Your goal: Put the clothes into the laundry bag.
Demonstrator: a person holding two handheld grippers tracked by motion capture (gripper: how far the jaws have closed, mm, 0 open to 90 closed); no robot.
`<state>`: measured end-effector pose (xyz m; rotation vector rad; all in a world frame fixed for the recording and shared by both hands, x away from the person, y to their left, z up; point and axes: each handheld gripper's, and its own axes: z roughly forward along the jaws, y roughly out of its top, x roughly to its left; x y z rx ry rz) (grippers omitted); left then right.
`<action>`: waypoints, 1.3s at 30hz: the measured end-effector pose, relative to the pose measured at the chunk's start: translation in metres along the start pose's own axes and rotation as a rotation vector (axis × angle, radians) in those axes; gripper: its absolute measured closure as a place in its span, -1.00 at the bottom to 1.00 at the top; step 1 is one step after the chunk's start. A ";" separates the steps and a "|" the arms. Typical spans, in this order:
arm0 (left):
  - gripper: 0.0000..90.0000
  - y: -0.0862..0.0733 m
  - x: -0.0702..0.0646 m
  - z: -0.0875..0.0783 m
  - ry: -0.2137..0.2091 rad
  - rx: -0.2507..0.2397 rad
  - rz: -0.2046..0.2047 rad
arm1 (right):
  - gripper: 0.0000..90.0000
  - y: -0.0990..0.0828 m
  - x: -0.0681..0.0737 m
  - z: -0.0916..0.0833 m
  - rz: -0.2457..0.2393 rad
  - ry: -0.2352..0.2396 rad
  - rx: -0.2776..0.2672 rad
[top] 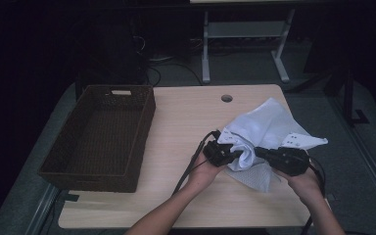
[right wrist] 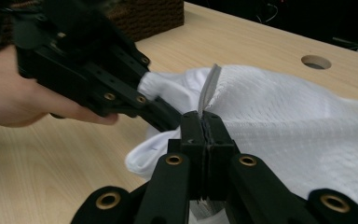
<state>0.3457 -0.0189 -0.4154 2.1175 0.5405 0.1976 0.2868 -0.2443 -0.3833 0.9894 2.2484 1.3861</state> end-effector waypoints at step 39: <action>-0.20 -0.024 0.004 -0.017 -0.082 0.026 0.005 | 0.97 0.002 -0.003 -0.009 -0.001 -0.001 -0.021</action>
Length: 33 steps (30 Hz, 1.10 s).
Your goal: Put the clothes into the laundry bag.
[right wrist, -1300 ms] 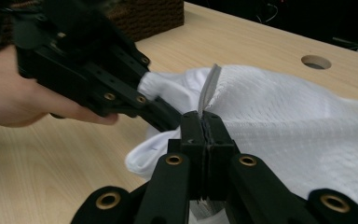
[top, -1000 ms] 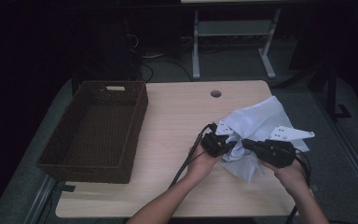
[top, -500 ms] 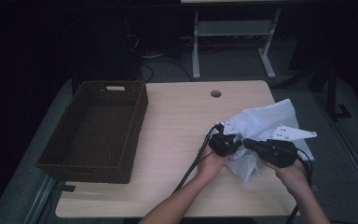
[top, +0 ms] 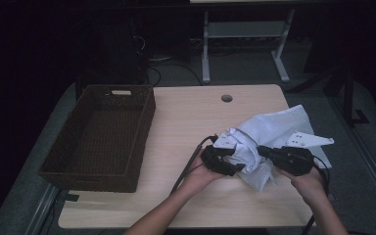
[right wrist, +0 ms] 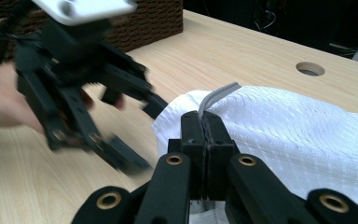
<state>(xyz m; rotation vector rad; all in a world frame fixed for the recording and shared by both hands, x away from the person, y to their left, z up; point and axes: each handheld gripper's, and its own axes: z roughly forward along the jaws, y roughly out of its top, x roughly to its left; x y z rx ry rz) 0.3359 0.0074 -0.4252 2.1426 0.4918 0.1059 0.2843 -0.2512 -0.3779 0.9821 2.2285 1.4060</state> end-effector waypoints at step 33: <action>0.98 0.004 0.100 0.045 0.181 0.243 -0.060 | 0.97 -0.001 -0.006 -0.001 0.005 -0.001 0.000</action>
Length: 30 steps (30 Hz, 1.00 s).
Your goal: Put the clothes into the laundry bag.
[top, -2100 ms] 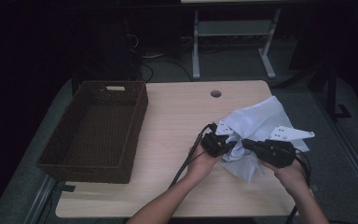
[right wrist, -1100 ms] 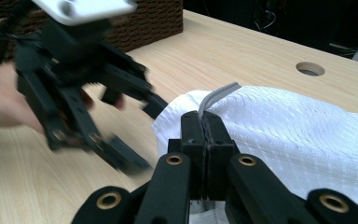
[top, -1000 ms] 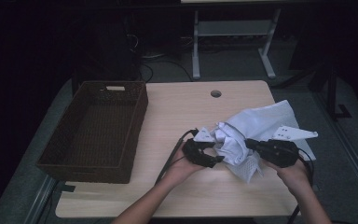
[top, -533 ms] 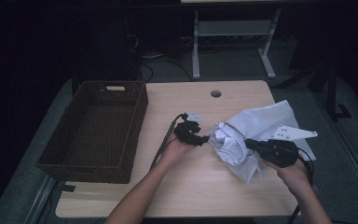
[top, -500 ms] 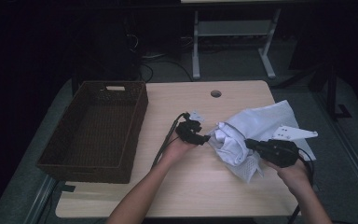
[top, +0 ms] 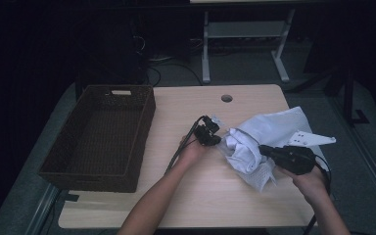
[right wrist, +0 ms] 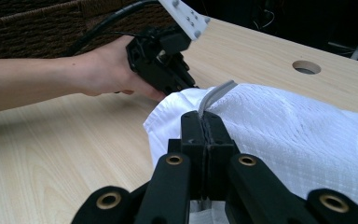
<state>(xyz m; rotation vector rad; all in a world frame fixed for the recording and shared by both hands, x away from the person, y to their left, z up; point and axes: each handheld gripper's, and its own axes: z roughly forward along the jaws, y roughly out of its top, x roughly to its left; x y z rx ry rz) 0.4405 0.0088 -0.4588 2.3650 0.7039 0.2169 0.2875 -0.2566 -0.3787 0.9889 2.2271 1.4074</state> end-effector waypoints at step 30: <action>0.97 -0.112 -0.058 -0.132 -0.109 -0.184 -0.075 | 0.96 0.033 -0.038 0.084 -0.003 -0.074 0.125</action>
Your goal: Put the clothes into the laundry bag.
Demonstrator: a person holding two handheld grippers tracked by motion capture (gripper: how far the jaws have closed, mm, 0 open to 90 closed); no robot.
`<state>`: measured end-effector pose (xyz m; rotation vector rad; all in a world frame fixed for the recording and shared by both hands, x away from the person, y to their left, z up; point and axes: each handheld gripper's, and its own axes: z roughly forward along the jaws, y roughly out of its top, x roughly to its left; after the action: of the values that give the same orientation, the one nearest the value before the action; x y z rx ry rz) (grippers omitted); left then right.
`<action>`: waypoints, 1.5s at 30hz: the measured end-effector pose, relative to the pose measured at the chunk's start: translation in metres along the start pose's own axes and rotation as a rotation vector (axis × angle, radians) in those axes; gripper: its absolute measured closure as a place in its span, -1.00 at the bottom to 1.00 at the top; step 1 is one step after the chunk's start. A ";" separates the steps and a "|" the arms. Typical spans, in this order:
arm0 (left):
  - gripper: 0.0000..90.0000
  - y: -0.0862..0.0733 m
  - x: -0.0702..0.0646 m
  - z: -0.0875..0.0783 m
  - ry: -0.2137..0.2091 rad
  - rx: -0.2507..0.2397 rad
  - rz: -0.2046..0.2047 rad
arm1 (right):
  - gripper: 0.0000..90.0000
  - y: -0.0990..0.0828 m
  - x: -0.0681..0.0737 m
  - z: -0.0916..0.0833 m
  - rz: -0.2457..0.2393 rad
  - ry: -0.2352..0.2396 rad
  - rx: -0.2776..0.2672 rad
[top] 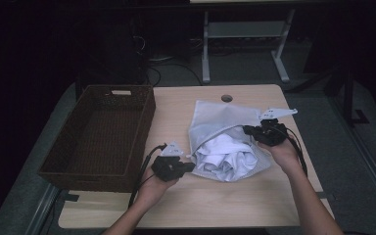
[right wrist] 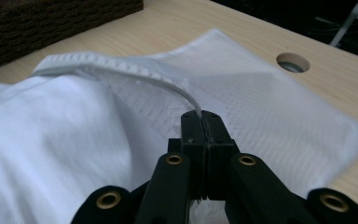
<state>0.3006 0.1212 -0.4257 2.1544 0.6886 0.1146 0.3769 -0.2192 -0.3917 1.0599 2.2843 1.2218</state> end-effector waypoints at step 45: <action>0.97 -0.022 -0.004 0.016 -0.081 0.018 0.040 | 0.81 -0.045 0.124 0.029 -0.249 0.067 0.157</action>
<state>0.2927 0.1188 -0.4519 2.1777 0.6022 0.0425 0.2914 -0.1258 -0.4391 0.7629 2.5078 1.0071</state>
